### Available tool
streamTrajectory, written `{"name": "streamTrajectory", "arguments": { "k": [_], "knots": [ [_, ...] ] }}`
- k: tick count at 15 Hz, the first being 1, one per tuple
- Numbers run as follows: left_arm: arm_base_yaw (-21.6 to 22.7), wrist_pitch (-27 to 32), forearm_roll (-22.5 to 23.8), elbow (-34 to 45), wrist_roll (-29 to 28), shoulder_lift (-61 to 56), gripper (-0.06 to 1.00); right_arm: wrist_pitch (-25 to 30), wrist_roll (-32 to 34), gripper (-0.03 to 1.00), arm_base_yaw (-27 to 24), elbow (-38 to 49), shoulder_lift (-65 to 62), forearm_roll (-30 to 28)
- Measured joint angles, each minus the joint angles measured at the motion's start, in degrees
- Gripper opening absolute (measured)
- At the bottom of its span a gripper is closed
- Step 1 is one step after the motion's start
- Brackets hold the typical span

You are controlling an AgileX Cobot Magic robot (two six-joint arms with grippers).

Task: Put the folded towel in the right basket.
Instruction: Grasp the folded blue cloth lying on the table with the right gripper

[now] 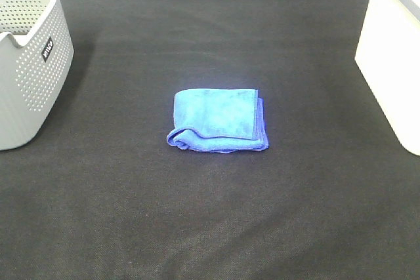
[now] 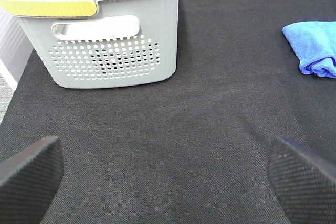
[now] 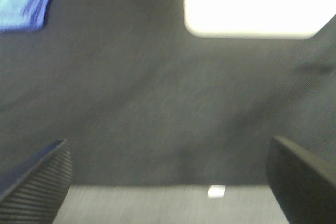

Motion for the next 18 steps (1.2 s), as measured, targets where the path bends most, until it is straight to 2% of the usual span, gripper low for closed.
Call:
{"name": "streamTrajectory", "arguments": {
  "k": [1, 3, 6, 9, 12, 14, 15, 16, 18],
  "knots": [
    [0.0, 0.0, 0.0, 0.0, 0.0, 0.0, 0.99, 0.0, 0.0, 0.96, 0.0, 0.0, 0.0, 0.0],
    [0.0, 0.0, 0.0, 0.0, 0.0, 0.0, 0.99, 0.92, 1.55, 0.96, 0.0, -10.26, 17.76, 2.75],
    [0.0, 0.0, 0.0, 0.0, 0.0, 0.0, 0.99, 3.5, 2.52, 0.96, 0.0, -32.49, 46.24, 5.67],
    [0.0, 0.0, 0.0, 0.0, 0.0, 0.0, 0.99, 3.5, 2.52, 0.96, 0.0, -47.73, 61.25, 9.57],
    [0.0, 0.0, 0.0, 0.0, 0.0, 0.0, 0.99, 3.67, 2.52, 0.96, 0.0, -53.97, 68.53, 15.93],
    [0.0, 0.0, 0.0, 0.0, 0.0, 0.0, 0.99, 3.78, 2.18, 0.96, 0.52, -55.06, 71.51, 18.96],
    [0.0, 0.0, 0.0, 0.0, 0.0, 0.0, 0.99, 3.78, 1.55, 0.96, 2.12, -55.12, 72.99, 19.08],
    [0.0, 0.0, 0.0, 0.0, 0.0, 0.0, 0.99, 3.72, 1.38, 0.95, 7.28, -55.12, 76.32, 19.37],
    [0.0, 0.0, 0.0, 0.0, 0.0, 0.0, 0.99, 1.03, 2.06, 0.95, 14.04, -55.12, 81.99, 22.12]
  ]
}}
